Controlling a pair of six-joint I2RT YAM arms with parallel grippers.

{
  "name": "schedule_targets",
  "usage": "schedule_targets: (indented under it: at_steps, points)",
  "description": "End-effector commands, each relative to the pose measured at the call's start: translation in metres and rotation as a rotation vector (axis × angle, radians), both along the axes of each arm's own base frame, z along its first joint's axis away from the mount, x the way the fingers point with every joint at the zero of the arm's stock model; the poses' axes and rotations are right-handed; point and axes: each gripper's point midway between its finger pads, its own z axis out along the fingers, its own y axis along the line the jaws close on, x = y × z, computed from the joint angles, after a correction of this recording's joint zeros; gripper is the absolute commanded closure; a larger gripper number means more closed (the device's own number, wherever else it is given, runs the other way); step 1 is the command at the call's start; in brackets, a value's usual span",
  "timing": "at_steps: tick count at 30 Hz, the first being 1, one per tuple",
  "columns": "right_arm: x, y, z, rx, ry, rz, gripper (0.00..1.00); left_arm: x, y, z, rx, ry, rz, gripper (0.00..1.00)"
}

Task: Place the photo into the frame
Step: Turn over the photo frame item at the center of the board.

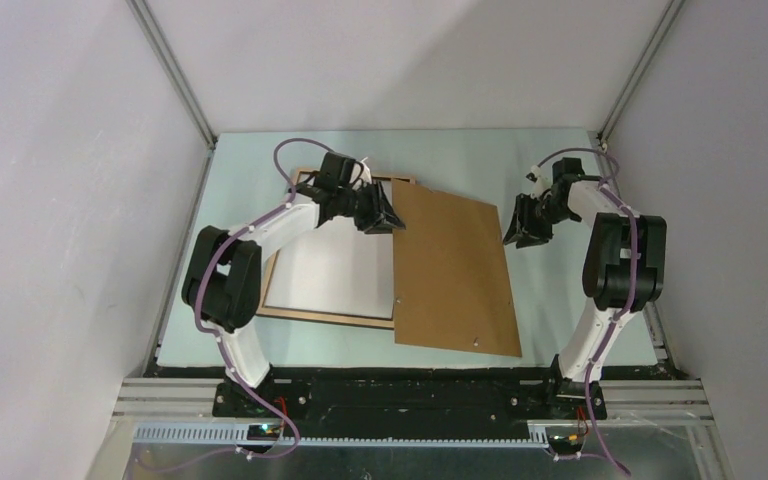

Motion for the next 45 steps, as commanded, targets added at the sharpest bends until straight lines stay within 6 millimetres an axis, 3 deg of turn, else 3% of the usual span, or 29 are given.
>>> schedule_targets:
  at_steps: [1, 14, 33, 45]
  points:
    - [0.000, -0.001, -0.017, -0.012, 0.032, -0.006, 0.54, -0.004, -0.014, 0.015, -0.062, -0.046, -0.048, 0.66]
    - [-0.018, 0.008, -0.044, 0.059, 0.149, -0.002, 0.55, -0.022, -0.024, 0.020, -0.098, -0.079, -0.085, 0.50]
    - [-0.025, 0.017, -0.045, 0.166, 0.170, -0.033, 0.62, -0.052, -0.053, 0.035, -0.253, -0.128, -0.171, 0.26]
    - [-0.023, 0.014, -0.044, 0.225, 0.174, -0.075, 0.67, -0.071, -0.051, 0.039, -0.240, -0.176, -0.169, 0.17]
